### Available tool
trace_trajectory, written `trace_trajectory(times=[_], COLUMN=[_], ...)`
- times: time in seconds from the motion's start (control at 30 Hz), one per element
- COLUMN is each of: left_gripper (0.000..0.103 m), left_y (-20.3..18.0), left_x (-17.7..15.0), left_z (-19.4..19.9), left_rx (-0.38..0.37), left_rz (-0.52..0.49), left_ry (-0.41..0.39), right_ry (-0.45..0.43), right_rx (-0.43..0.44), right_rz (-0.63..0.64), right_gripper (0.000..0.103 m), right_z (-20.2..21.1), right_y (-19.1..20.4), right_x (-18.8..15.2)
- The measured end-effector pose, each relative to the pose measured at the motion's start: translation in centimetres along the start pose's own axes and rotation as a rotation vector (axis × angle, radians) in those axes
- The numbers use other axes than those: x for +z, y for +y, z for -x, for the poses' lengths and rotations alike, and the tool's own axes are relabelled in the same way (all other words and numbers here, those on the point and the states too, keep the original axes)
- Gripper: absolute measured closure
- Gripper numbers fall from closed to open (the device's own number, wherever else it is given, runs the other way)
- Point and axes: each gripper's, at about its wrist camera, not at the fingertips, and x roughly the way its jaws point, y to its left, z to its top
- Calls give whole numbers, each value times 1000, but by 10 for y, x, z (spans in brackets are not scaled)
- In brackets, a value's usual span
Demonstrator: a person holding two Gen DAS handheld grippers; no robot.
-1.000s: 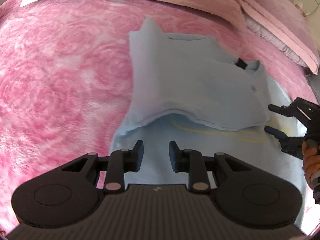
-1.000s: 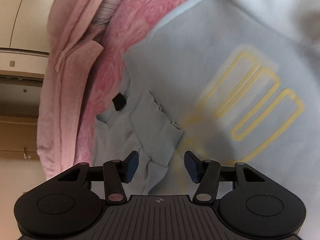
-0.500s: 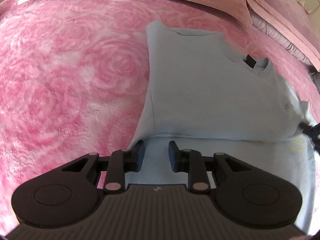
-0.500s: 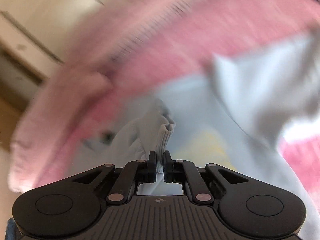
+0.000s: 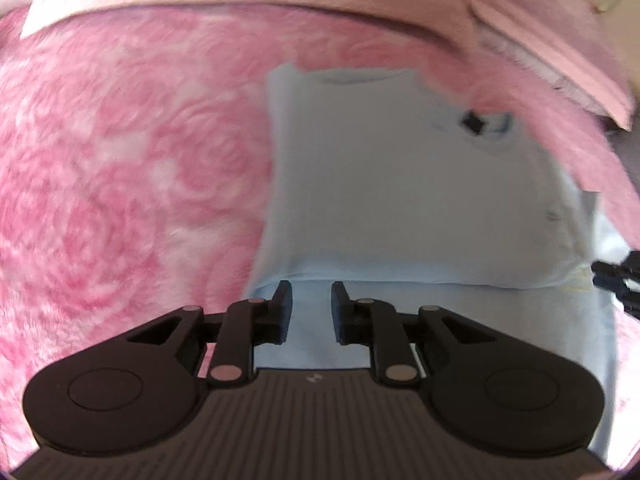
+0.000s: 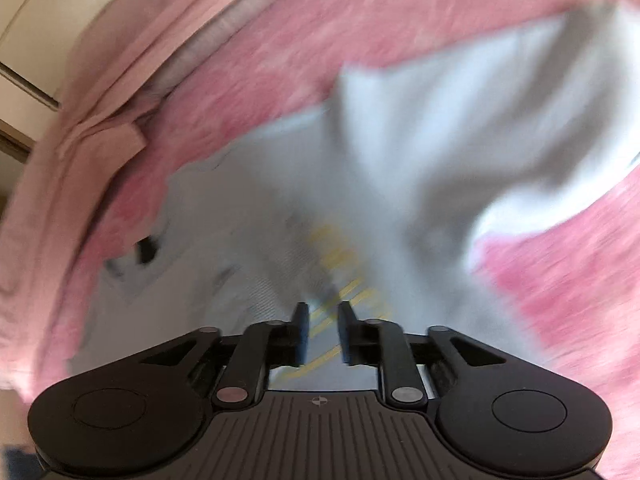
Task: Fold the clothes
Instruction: 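Grasp the sweatshirt side with the right gripper and fold it over the body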
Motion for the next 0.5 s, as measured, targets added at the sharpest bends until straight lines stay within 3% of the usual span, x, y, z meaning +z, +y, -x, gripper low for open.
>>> trace_trajectory(times=[0.17, 0.3, 0.43, 0.47, 0.5], left_gripper=[87, 86, 86, 86, 86], left_y=[-19, -21, -30, -32, -34], left_x=[13, 18, 17, 17, 16], left_z=[-5, -44, -33, -28, -23], left_rx=[21, 107, 115, 113, 110], left_rz=[-24, -27, -38, -30, -22], left_ry=[-61, 25, 4, -2, -8], right_ry=[17, 31, 19, -12, -44], right_rx=[0, 1, 16, 33, 41], right_rz=[-8, -15, -30, -60, -107], right_gripper=[80, 80, 79, 76, 63], right_z=[7, 13, 31, 45, 59], right_y=[-8, -15, -30, -45, -63], right_x=[10, 19, 27, 30, 34])
